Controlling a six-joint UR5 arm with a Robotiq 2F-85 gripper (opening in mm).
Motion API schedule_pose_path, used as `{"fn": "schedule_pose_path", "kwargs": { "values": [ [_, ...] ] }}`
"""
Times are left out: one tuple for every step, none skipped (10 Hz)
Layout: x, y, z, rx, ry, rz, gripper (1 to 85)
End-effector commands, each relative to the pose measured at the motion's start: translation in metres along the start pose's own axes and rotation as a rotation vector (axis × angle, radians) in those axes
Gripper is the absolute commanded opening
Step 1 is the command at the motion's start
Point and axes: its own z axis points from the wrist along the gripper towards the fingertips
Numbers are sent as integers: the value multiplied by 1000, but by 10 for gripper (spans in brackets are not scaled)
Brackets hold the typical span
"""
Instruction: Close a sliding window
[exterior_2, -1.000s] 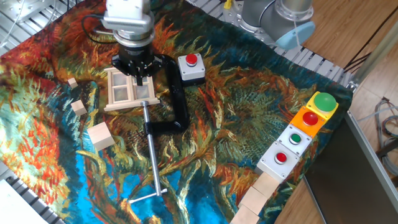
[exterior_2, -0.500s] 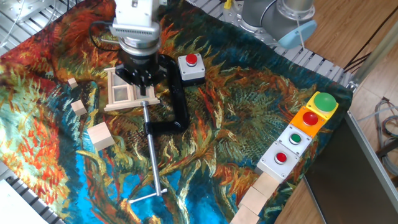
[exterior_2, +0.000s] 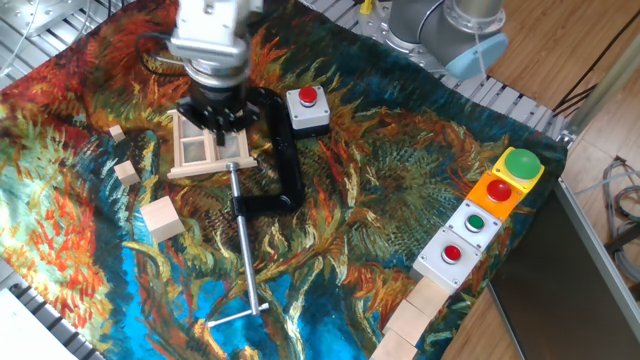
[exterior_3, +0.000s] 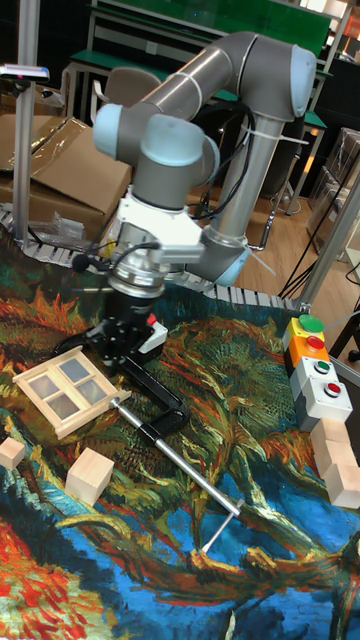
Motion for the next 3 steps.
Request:
{"fn": "schedule_pose_path", "kwargs": {
  "values": [
    [-22,25,-10,-31,10,65,13],
    [-28,38,-17,-38,20,82,13],
    [-33,48,-22,-45,23,97,13]
  ]
}}
